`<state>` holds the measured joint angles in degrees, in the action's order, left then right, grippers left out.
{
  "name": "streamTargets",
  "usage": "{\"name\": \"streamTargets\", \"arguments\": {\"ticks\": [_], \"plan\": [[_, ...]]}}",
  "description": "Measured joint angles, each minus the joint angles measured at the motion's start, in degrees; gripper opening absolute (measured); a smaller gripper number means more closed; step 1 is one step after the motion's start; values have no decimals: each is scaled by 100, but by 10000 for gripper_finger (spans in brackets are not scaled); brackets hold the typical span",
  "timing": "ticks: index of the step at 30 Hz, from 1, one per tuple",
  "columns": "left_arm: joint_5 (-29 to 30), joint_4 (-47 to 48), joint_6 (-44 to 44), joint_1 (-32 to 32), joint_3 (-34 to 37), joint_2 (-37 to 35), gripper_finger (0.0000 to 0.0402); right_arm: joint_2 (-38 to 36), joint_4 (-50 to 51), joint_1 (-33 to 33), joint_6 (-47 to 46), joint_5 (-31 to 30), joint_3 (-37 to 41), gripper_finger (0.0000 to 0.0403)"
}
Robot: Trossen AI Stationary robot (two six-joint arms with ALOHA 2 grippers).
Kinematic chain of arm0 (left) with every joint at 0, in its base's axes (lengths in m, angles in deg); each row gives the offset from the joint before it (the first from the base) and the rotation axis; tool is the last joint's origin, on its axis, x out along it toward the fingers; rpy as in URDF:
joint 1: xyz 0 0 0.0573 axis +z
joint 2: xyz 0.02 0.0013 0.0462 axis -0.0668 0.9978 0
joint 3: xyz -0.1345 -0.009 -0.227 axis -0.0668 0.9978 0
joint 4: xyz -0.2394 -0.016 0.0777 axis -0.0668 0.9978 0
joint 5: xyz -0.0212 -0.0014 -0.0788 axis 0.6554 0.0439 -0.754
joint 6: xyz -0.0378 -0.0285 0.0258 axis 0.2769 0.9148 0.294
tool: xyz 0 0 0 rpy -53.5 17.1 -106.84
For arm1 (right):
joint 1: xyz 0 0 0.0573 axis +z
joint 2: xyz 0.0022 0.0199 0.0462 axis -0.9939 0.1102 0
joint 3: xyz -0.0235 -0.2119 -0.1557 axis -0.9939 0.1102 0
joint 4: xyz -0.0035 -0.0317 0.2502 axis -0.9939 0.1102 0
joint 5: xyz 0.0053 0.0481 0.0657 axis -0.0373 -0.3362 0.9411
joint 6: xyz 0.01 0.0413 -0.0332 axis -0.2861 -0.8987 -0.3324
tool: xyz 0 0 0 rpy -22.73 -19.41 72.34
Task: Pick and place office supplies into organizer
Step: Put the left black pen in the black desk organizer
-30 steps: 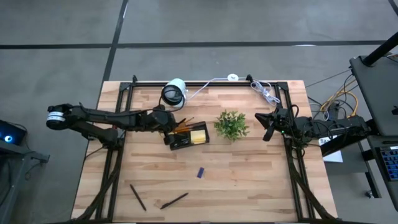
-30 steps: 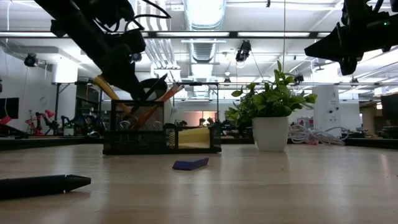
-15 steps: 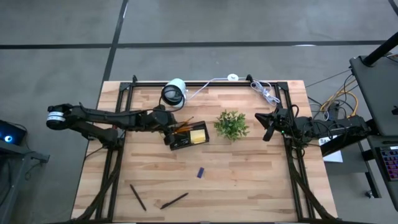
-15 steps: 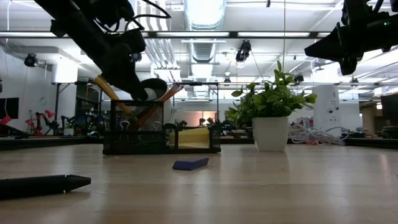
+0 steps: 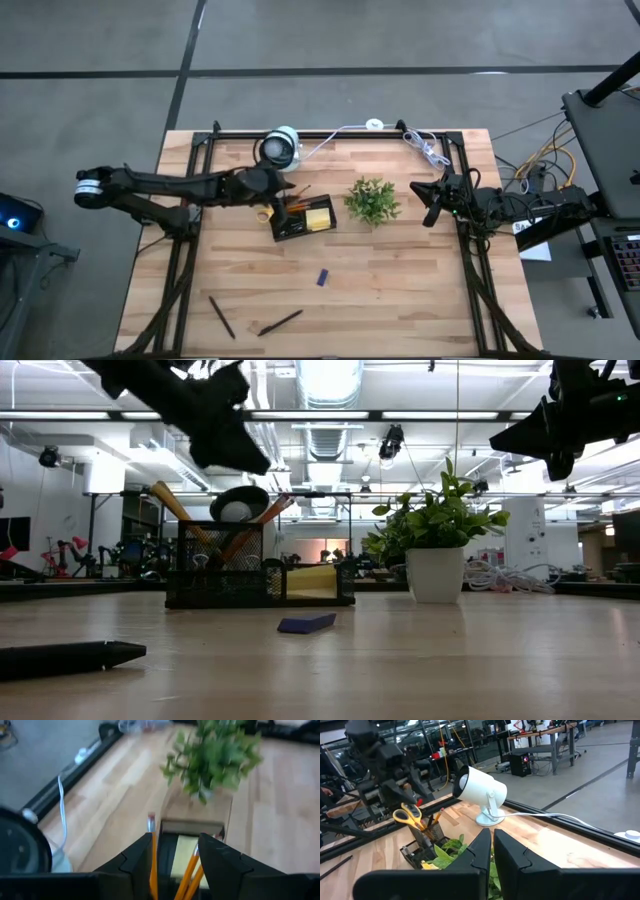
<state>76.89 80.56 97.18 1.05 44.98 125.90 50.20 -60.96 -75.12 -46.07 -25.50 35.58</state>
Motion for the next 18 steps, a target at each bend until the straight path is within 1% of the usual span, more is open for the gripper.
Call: {"name": "streamTargets", "arguments": {"ticks": [3, 7, 9, 13, 16, 18], "plan": [[1, 4, 47, -22, -254, 0, 144, 0, -1, 0, 0, 0, 0, 13], [-11, -15, 575, -71, -605, 0, 144, 0, 0, 0, 0, 0, -2, 13], [-121, -4, 769, -90, -778, 0, 144, 0, -1, 0, 0, 0, 0, 13], [-703, -1, 1035, -146, -1127, 5, 144, 0, 0, 0, 0, 0, 0, 13], [-1271, 9, 1043, -257, -1350, 37, 143, 0, 0, 2, 2, 0, 0, 13], [-1532, 61, 1015, -375, -1468, 43, 143, 0, 0, 2, 4, 0, -1, 13]]}}
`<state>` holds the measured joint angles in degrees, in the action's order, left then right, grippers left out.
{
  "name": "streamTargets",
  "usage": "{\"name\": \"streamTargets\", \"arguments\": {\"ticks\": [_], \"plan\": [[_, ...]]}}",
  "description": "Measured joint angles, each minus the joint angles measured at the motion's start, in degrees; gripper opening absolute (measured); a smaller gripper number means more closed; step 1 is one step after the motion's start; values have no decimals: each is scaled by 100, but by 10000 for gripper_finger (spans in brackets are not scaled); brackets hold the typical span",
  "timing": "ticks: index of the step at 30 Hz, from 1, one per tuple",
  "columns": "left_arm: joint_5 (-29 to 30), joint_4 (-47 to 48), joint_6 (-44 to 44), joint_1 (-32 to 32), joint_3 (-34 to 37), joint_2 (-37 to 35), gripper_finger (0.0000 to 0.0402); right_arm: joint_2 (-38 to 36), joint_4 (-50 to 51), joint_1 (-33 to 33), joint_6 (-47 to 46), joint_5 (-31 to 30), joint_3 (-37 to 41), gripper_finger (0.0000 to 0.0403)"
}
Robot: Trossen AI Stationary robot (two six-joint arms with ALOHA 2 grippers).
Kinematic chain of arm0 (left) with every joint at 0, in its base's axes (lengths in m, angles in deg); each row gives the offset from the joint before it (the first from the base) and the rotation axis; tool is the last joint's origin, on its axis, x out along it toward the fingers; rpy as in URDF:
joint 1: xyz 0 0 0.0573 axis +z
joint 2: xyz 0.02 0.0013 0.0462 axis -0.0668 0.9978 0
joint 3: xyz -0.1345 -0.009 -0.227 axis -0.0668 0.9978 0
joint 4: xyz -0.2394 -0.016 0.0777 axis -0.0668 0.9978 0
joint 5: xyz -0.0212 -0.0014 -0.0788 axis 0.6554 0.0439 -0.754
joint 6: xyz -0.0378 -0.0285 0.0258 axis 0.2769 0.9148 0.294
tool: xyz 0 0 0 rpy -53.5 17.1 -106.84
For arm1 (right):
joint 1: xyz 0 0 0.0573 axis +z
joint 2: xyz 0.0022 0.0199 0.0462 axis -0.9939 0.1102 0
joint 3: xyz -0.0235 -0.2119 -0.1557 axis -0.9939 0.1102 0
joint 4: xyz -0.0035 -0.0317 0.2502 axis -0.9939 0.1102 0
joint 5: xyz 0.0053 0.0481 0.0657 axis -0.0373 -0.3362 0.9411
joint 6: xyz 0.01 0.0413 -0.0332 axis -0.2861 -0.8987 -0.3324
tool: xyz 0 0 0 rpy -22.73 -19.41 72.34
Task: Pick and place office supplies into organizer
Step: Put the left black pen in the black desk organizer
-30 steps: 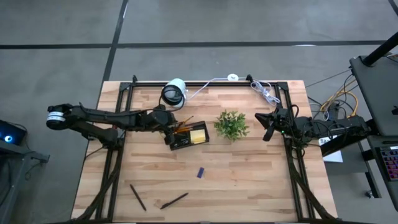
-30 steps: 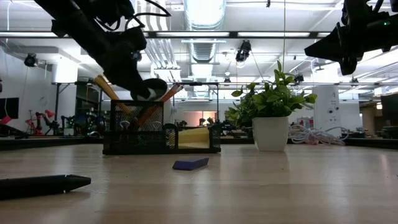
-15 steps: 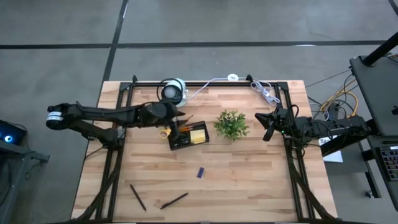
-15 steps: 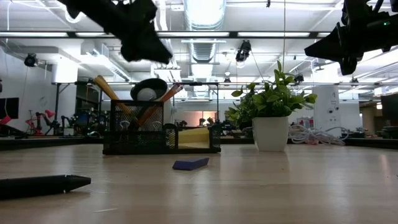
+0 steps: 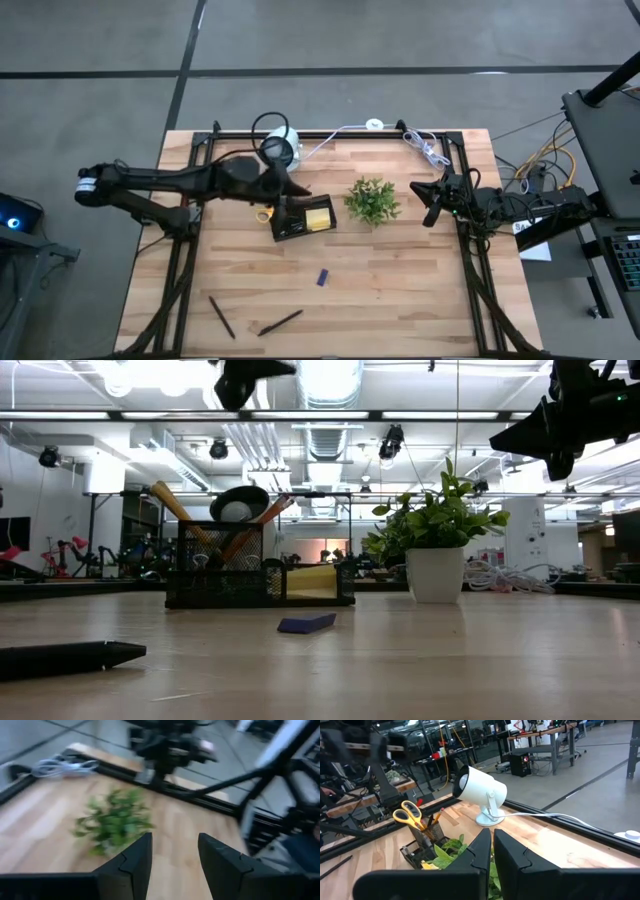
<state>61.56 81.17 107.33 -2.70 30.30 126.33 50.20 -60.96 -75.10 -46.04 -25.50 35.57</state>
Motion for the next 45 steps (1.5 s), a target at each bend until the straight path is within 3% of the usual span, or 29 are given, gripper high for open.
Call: {"name": "streamTargets", "arguments": {"ticks": [10, 22, 29, 35, 45], "plan": [[-213, 1045, 440, -815, -512, 587, 143, 25, -3, 3, 14, 1, 0, 13], [-994, 1614, 3391, -1504, -476, 1295, 143, 70, -2, 2, -48, 2, 0, 13], [-1757, 1663, 5219, -1863, -417, 1474, 143, 70, 0, 2, -50, 2, 0, 13], [-1805, 1708, 6405, -2240, -411, 1478, 143, 70, 14, 2, -50, 5, 0, 13], [-1722, 3392, 8472, -3153, -402, 1478, 143, 72, 42, 2, -394, 15, 0, 13]]}}
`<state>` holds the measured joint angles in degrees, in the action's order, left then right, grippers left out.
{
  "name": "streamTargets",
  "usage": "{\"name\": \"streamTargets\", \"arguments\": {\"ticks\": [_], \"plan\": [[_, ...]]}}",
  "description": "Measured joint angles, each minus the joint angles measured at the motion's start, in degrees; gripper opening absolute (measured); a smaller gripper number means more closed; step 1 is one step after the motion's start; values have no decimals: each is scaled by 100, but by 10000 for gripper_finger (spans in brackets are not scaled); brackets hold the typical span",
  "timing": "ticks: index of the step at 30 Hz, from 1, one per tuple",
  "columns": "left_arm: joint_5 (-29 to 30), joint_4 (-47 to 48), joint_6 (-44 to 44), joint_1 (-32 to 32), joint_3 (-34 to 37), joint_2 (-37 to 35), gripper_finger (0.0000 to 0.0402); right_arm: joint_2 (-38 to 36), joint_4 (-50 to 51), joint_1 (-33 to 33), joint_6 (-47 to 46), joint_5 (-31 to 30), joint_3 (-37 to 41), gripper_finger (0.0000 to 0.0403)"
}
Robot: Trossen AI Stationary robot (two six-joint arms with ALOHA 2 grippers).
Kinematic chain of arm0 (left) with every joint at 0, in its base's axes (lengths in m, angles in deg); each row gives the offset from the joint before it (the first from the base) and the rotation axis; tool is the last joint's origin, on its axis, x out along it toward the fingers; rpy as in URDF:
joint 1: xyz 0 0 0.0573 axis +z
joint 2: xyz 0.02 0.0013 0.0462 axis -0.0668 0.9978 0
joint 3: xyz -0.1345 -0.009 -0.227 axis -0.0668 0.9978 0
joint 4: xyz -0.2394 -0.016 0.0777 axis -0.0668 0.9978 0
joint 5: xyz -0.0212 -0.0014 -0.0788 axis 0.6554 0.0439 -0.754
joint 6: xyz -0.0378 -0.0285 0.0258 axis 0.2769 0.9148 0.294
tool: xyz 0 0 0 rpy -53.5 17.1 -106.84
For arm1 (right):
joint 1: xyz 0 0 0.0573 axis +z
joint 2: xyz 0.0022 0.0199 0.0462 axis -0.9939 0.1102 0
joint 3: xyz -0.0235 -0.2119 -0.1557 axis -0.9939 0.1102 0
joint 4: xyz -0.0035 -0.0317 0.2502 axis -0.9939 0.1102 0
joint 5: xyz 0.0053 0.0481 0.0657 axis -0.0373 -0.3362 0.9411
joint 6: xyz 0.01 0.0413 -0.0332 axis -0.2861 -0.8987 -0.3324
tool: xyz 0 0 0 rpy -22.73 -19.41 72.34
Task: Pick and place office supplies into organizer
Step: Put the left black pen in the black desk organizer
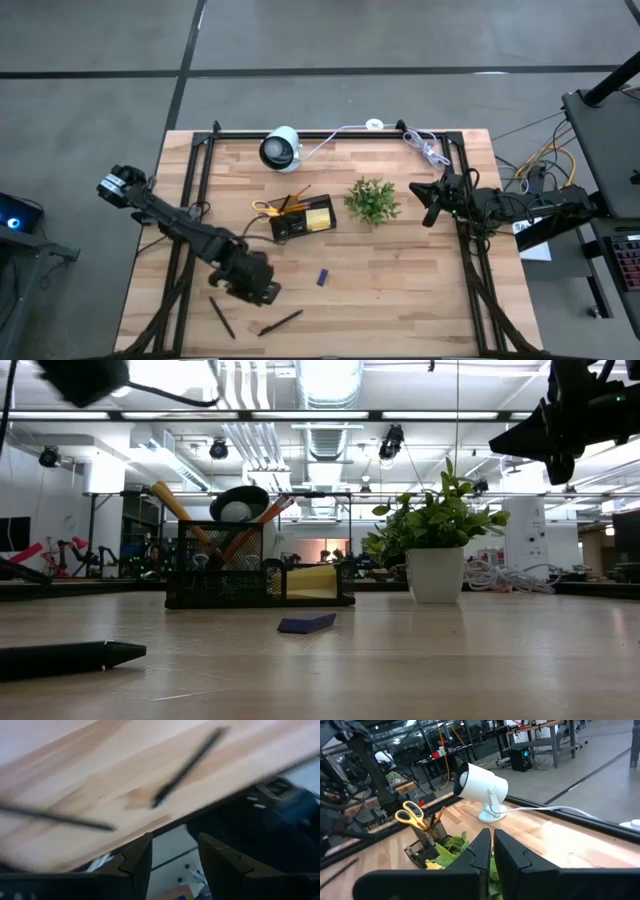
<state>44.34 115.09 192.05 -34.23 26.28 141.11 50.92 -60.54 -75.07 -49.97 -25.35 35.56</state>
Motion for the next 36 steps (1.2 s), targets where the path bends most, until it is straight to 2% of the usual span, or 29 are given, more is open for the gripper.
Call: {"name": "streamTargets", "arguments": {"ticks": [3, 8, 11, 18, 27, 33, 36], "plan": [[77, 304, 796, -326, 7, -5, 143, 0, 2, 0, -185, 0, 0, 13], [790, 832, 2244, -858, 11, -9, 143, 7, 3, 0, -211, -2, 0, 13], [956, 1026, 3028, -1160, 12, -9, 143, 7, 4, 0, -211, -2, 0, 13], [925, 1456, 3261, -1474, 1, 311, 143, 7, -5, -4, -211, -2, 0, 13], [1219, 873, 3311, -1481, -371, 1056, 143, 7, -39, -4, -354, 0, 0, 13], [596, 1470, 3423, -1499, -630, 1306, 143, 7, -44, -4, -362, 0, 0, 13], [536, 1787, 3419, -1526, -637, 1306, 143, 7, -46, -2, -355, -2, 0, 13]]}}
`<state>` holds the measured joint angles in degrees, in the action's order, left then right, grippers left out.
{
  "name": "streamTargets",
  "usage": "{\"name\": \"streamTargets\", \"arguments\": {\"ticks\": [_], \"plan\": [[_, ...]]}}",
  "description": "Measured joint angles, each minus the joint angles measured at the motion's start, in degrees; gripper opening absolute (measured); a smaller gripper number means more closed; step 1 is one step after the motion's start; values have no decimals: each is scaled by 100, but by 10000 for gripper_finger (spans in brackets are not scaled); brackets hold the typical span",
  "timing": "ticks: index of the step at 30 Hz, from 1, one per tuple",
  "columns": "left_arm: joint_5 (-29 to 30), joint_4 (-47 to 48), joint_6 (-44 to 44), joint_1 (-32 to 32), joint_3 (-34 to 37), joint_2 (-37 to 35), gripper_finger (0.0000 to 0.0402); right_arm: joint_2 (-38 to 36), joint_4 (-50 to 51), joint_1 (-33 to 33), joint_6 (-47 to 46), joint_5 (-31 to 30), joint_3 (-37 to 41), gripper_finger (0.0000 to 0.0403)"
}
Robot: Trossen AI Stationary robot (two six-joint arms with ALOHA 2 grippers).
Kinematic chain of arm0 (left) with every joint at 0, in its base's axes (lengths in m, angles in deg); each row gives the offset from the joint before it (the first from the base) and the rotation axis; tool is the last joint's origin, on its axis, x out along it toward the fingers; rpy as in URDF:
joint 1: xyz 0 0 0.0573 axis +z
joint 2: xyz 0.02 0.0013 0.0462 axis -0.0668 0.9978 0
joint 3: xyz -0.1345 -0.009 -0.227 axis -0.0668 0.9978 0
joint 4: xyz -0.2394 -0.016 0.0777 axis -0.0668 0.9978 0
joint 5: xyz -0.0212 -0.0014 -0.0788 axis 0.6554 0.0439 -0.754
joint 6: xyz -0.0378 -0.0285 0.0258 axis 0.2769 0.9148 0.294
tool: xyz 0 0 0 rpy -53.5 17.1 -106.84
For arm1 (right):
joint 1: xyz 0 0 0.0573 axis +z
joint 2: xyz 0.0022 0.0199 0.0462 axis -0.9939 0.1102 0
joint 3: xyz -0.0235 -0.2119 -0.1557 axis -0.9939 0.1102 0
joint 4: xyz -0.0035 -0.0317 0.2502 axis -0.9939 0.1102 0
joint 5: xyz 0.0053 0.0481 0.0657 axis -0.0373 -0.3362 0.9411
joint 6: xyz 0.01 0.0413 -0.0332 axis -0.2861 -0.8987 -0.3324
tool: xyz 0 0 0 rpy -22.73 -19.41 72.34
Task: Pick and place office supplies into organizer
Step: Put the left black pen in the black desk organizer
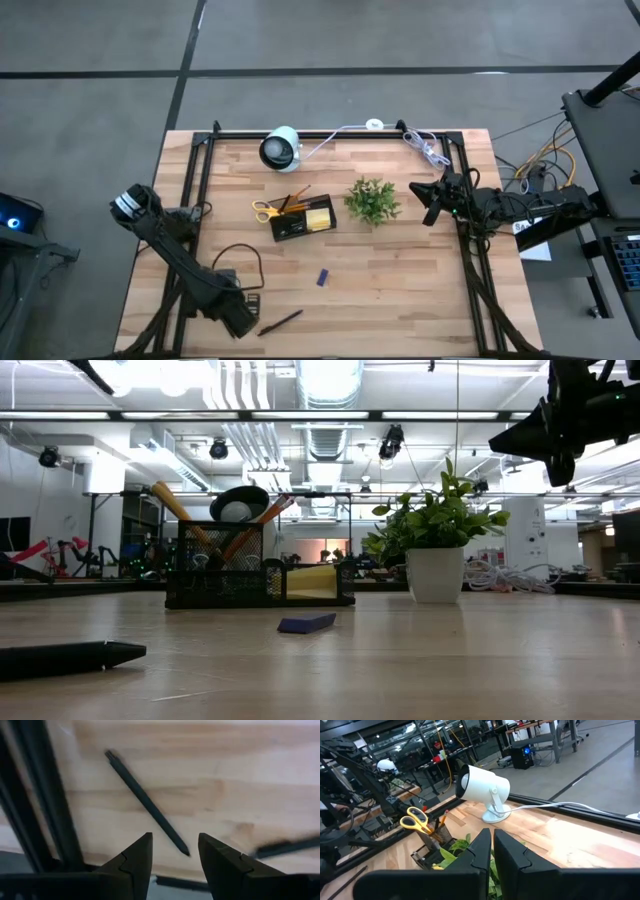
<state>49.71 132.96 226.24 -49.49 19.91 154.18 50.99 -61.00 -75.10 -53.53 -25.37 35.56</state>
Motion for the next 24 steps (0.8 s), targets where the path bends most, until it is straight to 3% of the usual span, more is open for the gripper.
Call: {"name": "streamTargets", "arguments": {"ticks": [6, 11, 15, 20, 24], "plan": [[14, 661, 5, -103, 87, -27, 143, -2, -2, 0, 35, -4, 0, 13], [77, 612, 7, -95, 322, -3, 143, -2, -2, 2, 41, -9, 0, 13], [694, 589, -149, -163, 431, 62, 143, -2, -2, 2, 15, -9, 0, 13], [2174, 584, -1245, -252, 540, 33, 143, -2, -2, 2, 17, -11, 0, 13], [2115, 515, -2813, -244, 541, -39, 143, -2, -2, 2, 16, -11, 0, 13]]}}
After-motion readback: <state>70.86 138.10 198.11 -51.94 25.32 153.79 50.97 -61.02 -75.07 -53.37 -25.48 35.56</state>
